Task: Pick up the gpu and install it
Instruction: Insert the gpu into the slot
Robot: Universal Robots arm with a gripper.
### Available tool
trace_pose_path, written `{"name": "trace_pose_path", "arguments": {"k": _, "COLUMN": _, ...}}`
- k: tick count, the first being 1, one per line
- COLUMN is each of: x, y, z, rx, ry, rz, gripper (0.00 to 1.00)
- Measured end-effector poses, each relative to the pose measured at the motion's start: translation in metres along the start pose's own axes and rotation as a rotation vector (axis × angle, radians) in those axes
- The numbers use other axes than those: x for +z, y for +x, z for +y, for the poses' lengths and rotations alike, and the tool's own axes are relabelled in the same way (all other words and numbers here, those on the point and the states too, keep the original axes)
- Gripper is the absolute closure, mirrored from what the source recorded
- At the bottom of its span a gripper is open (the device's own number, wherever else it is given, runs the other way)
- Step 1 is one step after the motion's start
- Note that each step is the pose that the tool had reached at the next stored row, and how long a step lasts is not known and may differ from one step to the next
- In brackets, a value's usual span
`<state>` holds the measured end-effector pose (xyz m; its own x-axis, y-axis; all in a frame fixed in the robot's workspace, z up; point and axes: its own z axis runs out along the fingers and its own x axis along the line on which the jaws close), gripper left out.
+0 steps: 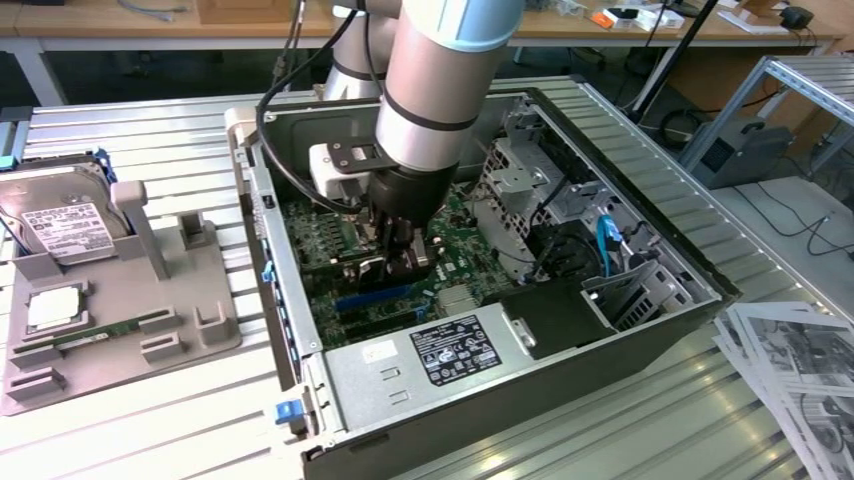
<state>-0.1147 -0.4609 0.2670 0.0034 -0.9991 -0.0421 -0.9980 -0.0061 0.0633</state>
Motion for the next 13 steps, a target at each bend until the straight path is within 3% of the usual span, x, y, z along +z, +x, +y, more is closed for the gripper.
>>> {"name": "trace_pose_path", "arguments": {"k": 13, "x": -0.0030, "y": -0.0001, "z": -0.0009, "rx": 0.000, "ry": -0.0002, "rz": -0.0003, "gripper": 0.73}}
